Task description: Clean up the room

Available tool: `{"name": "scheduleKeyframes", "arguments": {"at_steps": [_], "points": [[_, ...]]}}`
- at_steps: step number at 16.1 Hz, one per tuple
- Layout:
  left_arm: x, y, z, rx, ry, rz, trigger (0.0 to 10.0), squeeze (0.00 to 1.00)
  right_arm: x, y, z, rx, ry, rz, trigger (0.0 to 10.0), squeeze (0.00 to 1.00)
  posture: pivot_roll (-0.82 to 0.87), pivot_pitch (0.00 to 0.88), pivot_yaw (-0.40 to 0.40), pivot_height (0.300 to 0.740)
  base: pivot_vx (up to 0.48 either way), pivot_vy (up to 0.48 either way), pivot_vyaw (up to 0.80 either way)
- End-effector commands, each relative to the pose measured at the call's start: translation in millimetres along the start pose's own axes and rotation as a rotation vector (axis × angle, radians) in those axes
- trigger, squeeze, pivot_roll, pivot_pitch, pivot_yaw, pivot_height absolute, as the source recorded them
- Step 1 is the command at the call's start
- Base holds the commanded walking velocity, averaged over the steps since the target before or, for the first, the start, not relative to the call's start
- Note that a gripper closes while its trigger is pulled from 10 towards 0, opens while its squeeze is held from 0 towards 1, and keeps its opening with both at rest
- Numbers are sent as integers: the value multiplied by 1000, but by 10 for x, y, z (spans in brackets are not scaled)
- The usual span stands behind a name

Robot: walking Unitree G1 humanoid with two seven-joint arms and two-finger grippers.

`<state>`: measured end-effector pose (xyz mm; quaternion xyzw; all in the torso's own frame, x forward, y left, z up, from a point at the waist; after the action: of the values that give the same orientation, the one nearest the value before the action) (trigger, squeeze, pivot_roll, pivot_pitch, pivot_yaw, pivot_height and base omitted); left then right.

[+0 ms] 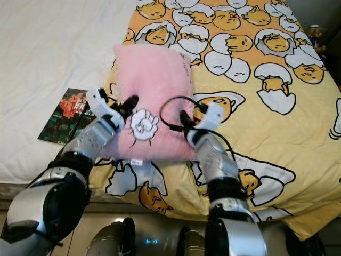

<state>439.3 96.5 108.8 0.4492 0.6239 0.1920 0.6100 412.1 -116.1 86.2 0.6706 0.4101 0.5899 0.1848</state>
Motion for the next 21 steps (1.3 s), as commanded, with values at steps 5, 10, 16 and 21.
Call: {"name": "scheduleKeyframes", "arguments": {"at_steps": [5, 10, 16, 21], "points": [[-48, -407, -41, 159, -42, 59, 0, 0, -66, -142, -32, 45, 6, 41, 0, 0, 32, 153, -31, 740, 0, 0, 0], [-105, -178, -23, 56, -72, 57, 0, 0, 3, -60, 7, 25, 32, 22, 0, 0, 33, 140, -43, 740, 0, 0, 0], [-94, -195, -58, 46, -81, 129, 0, 0, 37, -42, 34, 20, 44, -22, 0, 0, 46, 132, -59, 740, 0, 0, 0], [-157, -203, -33, 47, -95, 70, 0, 0, 139, -42, 109, 17, 64, -28, 0, 0, 46, 84, -62, 740, 0, 0, 0]]}}
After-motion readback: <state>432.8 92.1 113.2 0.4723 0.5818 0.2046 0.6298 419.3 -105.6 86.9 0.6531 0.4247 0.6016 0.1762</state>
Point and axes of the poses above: a point about 5 cm out from each wrist's last joint towards the gripper, its own z axis pointing out of the wrist towards the gripper, its own y axis along the axis of the wrist's last joint, x = y × z, the point moved 6 cm from there along z, pointing out of the wrist towards the gripper, and after that the axes turned 5 degrees about z, right-handed, at the moved point
